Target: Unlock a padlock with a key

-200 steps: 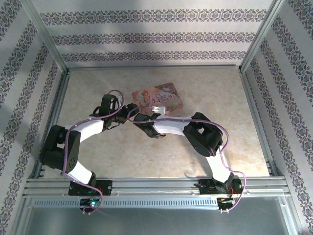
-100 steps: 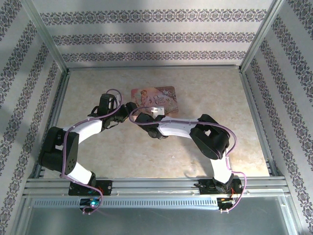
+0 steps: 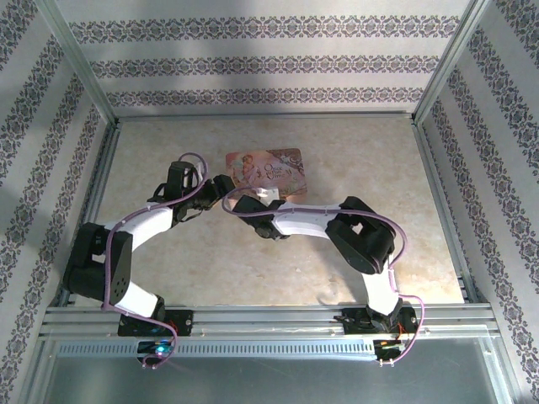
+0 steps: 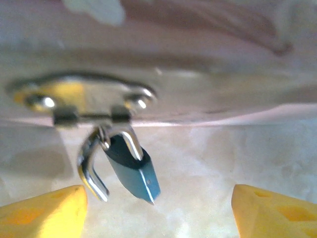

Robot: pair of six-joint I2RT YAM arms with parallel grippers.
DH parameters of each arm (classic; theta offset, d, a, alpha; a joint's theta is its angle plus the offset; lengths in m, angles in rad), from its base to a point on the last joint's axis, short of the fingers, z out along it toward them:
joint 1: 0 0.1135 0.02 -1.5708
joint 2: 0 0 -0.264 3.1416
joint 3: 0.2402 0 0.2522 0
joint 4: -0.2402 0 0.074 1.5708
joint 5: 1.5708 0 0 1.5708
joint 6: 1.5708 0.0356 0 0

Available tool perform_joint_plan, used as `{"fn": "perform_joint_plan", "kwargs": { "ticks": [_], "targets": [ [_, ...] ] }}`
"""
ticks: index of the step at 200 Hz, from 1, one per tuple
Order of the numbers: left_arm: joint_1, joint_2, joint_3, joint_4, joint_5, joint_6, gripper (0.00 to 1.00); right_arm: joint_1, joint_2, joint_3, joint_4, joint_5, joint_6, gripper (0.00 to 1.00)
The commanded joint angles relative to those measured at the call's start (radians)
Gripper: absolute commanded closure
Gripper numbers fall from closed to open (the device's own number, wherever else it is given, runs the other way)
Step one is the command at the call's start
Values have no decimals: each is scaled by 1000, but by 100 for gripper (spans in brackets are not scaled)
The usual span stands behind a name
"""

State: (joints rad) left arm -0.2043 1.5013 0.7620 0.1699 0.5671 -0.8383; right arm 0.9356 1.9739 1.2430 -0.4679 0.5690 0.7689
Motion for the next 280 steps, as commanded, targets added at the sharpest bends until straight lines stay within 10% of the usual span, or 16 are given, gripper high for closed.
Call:
{"fn": "perform_joint_plan", "kwargs": {
  "ticks": [1,38,86,116,280],
  "targets": [
    [19,-42,-4,-25,-4,27,30,21,-128,-79,41,-30,-54,23],
    [23,-61,24,-86,10,71,30,13,-384,-288,227,-176,-175,20],
    [27,-17,59,-110,38,96,29,-227,-561,-508,578,-825,-135,26],
    [31,29,80,-102,55,96,29,-311,-522,-534,663,-1009,-105,36],
    [33,235,160,-18,124,67,30,-376,-197,-485,911,-869,-172,61]
  ]
}}
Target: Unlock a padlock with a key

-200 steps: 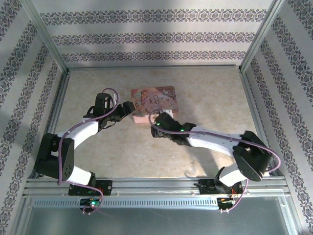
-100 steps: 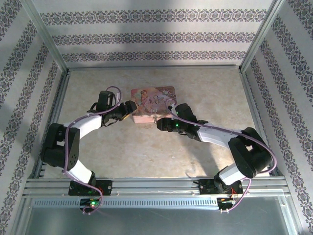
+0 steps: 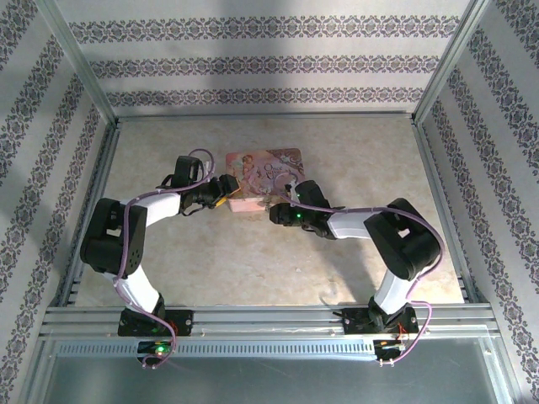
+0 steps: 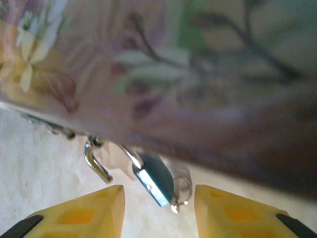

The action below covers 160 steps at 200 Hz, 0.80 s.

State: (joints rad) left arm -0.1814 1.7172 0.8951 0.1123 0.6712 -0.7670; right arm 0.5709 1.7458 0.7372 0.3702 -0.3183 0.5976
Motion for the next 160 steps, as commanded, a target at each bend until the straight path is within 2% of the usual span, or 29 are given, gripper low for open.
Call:
{"fn": "perform_joint_plan", "kwargs": {
  "ticks": [1,117,160],
  "targets": [
    [11,20,26,40,20,-4,30,-11,31,21,75,19,0,61],
    [7,35,13,63,25,-15,30,12,47,-2,90,41,31,89],
    [-8,19,-12,69,22,-20,30,17,29,-37,122,94,139,97]
  ]
}}
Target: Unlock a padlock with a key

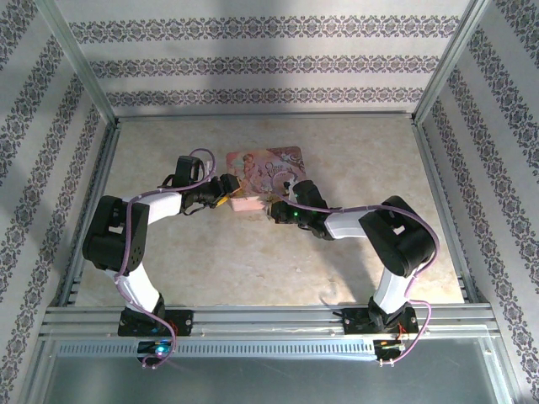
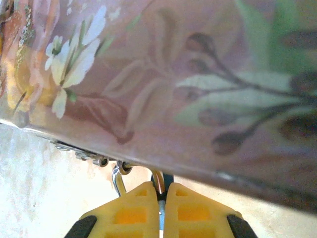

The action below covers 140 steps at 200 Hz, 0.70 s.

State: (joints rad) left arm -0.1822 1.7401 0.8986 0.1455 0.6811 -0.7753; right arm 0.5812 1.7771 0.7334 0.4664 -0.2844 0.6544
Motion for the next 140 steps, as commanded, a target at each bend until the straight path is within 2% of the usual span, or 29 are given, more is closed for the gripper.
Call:
{"fn": "perform_joint_plan", "kwargs": {
  "ticks": [1,14,68,140],
  "targets": [
    [-7,-4,-17,35,11,-12,30,6,-2,-34,28,61,87,97],
    [-9,-8,-26,37,10,-13,30,6,-4,-53,63,74,143,100],
    [-34,-12,-56,32,-13,-10,30,12,25,-107,229,117,383,100],
    [-62,0,-72,23,-60,2,30,26,21,-130,264,246,570,100]
  ]
}}
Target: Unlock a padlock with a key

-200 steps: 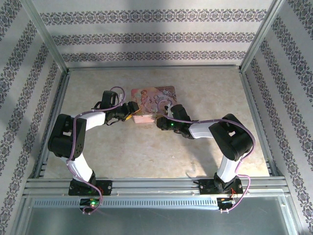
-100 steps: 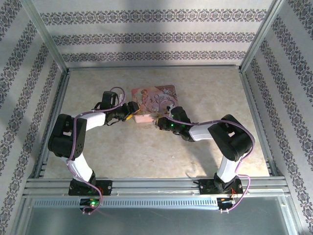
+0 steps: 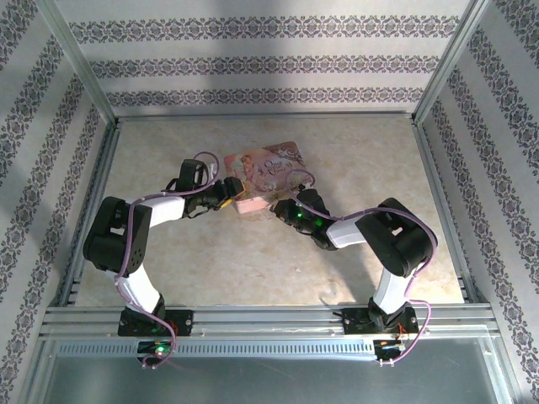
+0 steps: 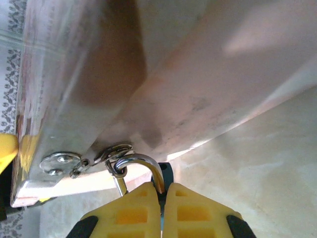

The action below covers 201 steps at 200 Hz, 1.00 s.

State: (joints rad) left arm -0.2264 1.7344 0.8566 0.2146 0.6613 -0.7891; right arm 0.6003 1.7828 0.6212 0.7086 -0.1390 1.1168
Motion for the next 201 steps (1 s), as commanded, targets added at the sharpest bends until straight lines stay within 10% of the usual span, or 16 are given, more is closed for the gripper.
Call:
{"fn": "perform_joint_plan", "kwargs": {
  "ticks": [1,201],
  "targets": [
    [-19,6,-30,-46,-40,16,30,6,15,-18,22,102,110,100],
    [-37,28,-79,-96,-133,76,30,-49,-43,-9,6,273,281,100]
  ]
}}
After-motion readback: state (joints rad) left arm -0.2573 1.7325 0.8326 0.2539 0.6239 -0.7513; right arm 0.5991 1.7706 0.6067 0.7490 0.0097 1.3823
